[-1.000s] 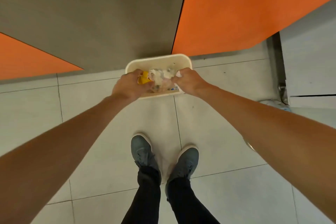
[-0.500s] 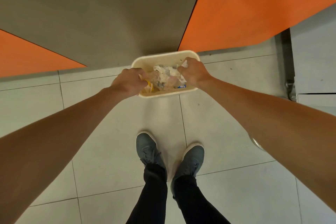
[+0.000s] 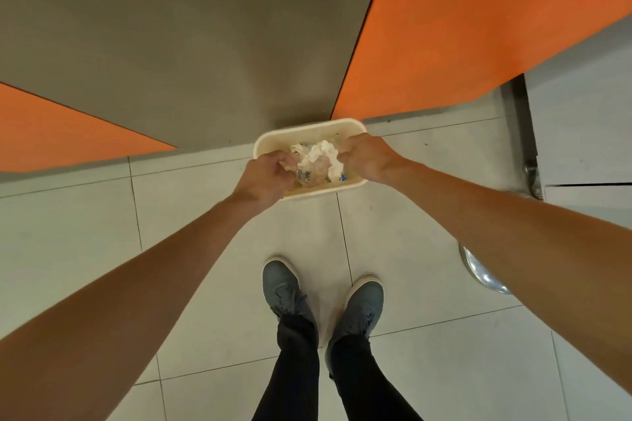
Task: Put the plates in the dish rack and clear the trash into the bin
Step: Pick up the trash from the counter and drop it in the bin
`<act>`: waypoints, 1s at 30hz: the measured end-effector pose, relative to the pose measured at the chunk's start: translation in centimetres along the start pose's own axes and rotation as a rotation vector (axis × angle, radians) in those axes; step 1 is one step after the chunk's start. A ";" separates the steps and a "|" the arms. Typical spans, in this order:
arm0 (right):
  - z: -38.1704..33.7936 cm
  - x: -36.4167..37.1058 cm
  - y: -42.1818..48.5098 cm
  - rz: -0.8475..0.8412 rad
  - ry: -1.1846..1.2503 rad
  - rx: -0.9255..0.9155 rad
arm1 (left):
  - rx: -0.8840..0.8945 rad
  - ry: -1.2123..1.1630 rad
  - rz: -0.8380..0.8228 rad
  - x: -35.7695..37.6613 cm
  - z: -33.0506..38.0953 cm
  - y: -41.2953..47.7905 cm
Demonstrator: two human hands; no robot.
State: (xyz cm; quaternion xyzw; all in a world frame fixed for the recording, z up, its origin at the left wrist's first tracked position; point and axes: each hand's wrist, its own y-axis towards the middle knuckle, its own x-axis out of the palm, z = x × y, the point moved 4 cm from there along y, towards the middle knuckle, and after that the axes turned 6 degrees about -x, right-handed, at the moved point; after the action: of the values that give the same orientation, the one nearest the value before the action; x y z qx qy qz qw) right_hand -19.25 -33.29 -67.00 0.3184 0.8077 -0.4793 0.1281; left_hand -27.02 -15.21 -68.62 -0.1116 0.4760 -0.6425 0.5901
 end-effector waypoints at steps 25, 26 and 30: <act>-15.4 -13.7 -32.5 0.185 -0.201 -0.378 | 0.265 -0.065 0.291 -10.6 18.4 -33.1; -16.1 -14.2 -34.2 0.188 -0.193 -0.387 | 0.258 -0.050 0.283 -11.1 18.8 -34.8; -18.6 -15.9 -39.2 0.177 -0.179 -0.419 | 0.295 -0.001 0.308 -13.2 20.3 -41.0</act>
State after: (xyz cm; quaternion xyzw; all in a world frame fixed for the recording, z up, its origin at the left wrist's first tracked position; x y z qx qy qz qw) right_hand -30.29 -36.87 -22.27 0.3107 0.8438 -0.3146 0.3041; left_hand -35.74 -19.60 -22.06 0.0495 0.3879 -0.6074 0.6915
